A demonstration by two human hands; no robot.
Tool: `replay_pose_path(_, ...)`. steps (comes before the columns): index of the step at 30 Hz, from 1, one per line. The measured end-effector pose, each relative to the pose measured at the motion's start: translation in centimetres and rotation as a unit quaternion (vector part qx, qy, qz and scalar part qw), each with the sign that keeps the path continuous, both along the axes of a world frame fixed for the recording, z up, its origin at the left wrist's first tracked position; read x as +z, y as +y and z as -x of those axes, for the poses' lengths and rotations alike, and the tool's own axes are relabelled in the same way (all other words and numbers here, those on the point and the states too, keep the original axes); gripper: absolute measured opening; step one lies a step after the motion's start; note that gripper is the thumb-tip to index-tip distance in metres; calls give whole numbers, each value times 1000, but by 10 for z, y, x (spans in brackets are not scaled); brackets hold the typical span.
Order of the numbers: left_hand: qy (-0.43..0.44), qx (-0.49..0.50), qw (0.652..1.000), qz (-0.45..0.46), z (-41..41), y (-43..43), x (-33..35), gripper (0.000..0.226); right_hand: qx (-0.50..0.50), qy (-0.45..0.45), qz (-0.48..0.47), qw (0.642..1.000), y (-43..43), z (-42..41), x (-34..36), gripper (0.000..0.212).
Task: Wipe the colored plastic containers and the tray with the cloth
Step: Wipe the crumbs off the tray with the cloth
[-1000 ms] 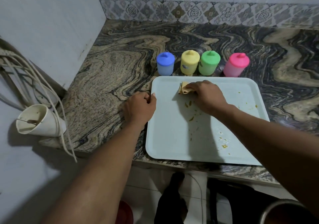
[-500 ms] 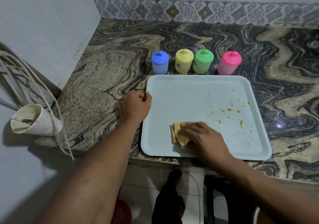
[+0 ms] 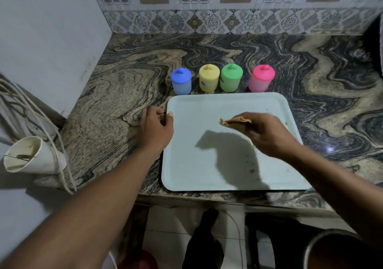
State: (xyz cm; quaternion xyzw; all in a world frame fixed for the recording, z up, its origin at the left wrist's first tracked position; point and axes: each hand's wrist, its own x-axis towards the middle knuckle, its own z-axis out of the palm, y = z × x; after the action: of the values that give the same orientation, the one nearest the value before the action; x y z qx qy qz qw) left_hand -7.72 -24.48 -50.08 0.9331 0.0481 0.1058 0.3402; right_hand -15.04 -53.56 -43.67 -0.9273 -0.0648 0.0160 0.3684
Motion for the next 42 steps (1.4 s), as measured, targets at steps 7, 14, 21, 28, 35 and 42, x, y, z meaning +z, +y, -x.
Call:
replay_pose_path(7, 0, -242, 957, -161, 36, -65, 1, 53, -31, -18, 163, 986, -22, -79, 5, 43)
replay_pose_path(14, 44, -249, 943, -216, 45, -72, -13, 59, -26, 3, 212, 977, -2, -60, -29, 54)
replay_pose_path(21, 43, -237, 946, -215, 47, -72, -11, 58, 18, -14, 152, 988, -3, 25, -56, 54)
replay_pose_path(28, 49, -235, 946, -218, 47, -73, -10, 58, 60, -31, 104, 992, -5, 98, -60, 63)
replay_pose_path(35, 45, -251, 940, -225, 49, -74, -11, 58, 73, -8, 81, 994, -8, 127, -52, 66)
replay_pose_path(42, 68, -269, 928, -247, 50, -79, -6, 59, 29, 62, 14, 998, -32, 76, -5, 40)
